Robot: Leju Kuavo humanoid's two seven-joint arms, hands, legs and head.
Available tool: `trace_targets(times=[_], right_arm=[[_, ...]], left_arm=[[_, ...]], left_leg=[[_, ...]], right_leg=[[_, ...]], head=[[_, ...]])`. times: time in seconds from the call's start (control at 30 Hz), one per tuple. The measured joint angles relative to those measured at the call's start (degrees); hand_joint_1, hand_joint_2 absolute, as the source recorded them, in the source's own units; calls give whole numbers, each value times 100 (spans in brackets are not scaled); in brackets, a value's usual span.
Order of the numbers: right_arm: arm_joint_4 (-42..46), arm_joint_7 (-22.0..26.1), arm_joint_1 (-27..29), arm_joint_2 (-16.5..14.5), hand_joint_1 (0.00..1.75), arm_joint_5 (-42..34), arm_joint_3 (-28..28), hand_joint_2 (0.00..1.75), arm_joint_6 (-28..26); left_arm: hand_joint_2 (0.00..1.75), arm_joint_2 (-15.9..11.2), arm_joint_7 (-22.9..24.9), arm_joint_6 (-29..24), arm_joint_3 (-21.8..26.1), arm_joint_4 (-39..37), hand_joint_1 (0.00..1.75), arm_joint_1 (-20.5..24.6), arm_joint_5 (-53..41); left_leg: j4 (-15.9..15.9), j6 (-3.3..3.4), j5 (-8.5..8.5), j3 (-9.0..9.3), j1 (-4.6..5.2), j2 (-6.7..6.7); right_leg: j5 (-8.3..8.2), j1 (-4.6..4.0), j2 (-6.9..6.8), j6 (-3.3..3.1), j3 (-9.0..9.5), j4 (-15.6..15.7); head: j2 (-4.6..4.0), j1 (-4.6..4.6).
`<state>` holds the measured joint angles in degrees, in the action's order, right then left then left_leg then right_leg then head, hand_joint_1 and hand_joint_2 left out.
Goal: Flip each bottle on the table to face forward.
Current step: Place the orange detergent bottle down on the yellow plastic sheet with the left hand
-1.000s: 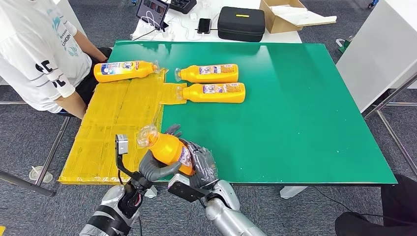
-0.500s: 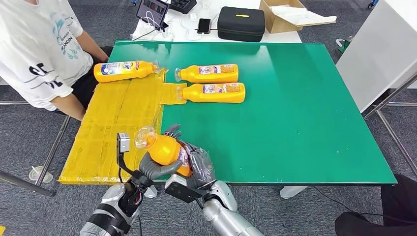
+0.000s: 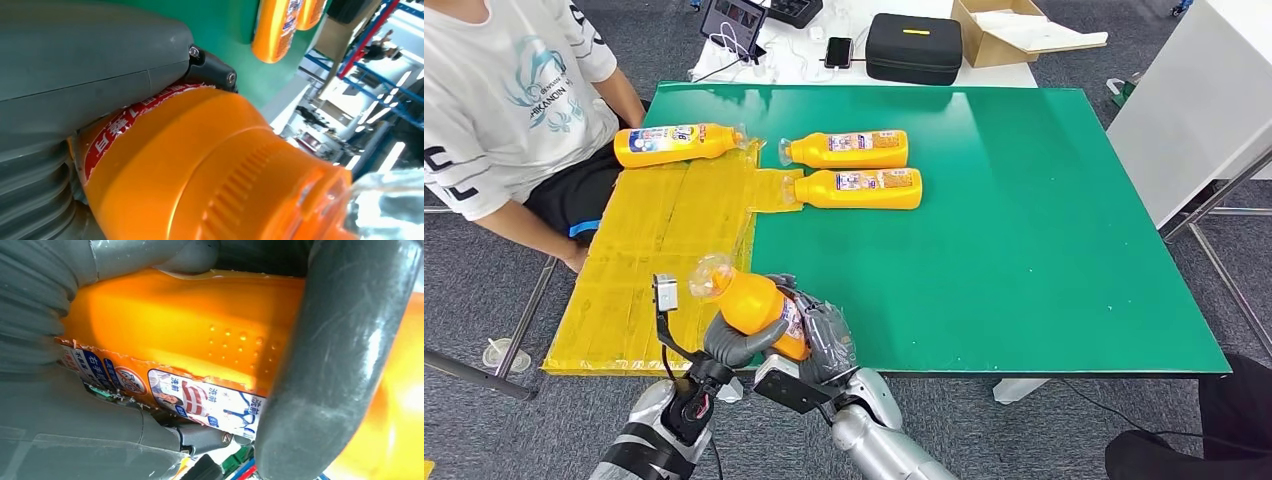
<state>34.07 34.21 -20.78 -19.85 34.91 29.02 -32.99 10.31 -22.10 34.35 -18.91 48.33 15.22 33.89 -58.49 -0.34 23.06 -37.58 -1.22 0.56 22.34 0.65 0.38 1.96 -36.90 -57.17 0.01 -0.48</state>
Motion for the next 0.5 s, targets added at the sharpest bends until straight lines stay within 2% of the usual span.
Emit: trace_targets(times=[0.27, 0.3, 0.37, 0.43, 0.5], right_arm=[[-15, -155, -41, -13, 175, 155, 91, 175, -1], [-20, -168, -50, -15, 170, 169, 99, 175, -1], [-26, -190, -61, -20, 82, 190, 108, 175, -1], [-30, -208, -67, -25, 0, 199, 111, 87, -3], [-31, -236, -79, -28, 0, 195, 108, 0, -12]], left_arm=[[175, 56, 322, 21, 181, 240, 175, -165, 550], [175, 56, 347, 22, 196, 264, 175, -178, 590], [175, 58, 381, 22, 223, 297, 175, -200, 629], [175, 62, 388, 15, 242, 321, 175, -216, 642], [175, 71, 327, -44, 254, 354, 175, -229, 581]], left_leg=[[0, 0, 0, 1, 0, -1], [-1, 0, 0, 1, 0, -1], [-1, 0, 0, 1, 0, -1], [-1, 0, 0, 1, 0, -1], [-1, 0, 0, 1, 0, -2]], right_leg=[[0, 0, 0, 0, 0, 0], [0, 0, 1, 0, 0, 0], [0, 0, 1, 0, -1, 0], [0, 0, 1, 0, -1, 0], [0, 0, 1, 0, -1, 0]], head=[[-1, 0], [-1, 1], [-1, -1], [0, -1], [0, 1]])
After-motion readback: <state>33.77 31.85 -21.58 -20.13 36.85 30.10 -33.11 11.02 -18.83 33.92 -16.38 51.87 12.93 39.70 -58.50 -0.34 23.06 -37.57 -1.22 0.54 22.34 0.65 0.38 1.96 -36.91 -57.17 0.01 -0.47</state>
